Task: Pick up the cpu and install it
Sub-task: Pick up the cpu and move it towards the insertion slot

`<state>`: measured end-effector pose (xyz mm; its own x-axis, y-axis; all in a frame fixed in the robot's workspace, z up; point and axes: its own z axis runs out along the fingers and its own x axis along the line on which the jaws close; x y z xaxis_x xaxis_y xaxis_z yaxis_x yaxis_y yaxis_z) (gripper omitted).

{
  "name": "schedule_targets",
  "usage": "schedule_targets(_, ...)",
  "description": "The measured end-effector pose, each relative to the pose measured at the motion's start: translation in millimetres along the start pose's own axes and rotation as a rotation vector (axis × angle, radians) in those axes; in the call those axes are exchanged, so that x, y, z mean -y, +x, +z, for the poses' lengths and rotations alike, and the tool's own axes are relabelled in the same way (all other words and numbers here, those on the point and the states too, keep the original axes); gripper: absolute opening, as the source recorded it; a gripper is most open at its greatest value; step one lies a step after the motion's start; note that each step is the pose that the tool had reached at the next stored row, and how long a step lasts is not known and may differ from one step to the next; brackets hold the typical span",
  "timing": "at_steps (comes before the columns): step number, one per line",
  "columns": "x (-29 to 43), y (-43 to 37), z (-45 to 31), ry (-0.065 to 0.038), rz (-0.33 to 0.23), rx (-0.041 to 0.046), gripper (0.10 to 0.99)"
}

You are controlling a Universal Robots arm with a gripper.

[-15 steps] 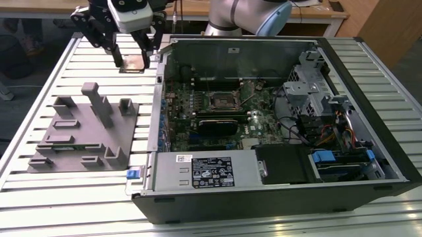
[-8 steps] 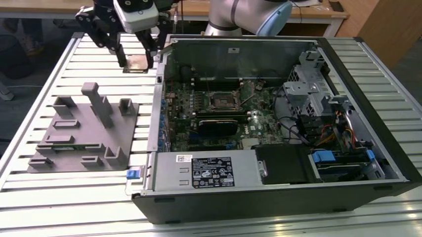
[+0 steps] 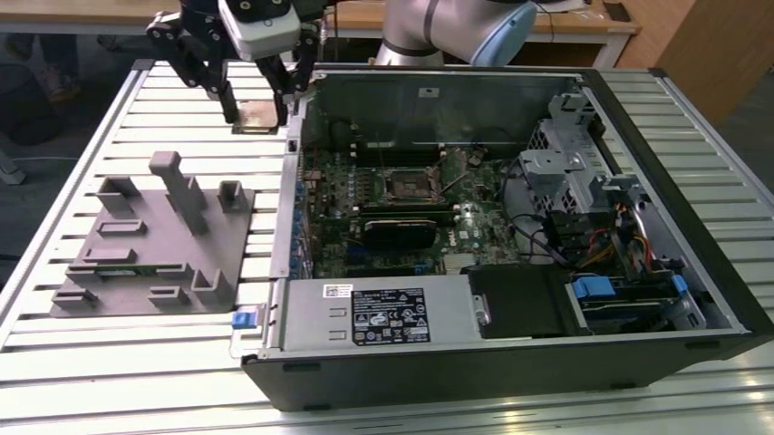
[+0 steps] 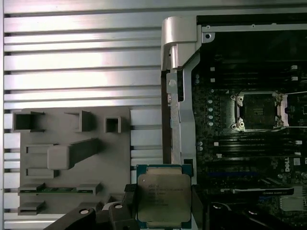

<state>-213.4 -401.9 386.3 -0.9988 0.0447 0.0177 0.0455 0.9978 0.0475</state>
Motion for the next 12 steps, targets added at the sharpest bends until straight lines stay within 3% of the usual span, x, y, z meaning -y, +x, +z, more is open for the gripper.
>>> schedule_targets(12, -1.0, -17.1, -0.3, 0.000, 0.000, -0.0021, 0.541)
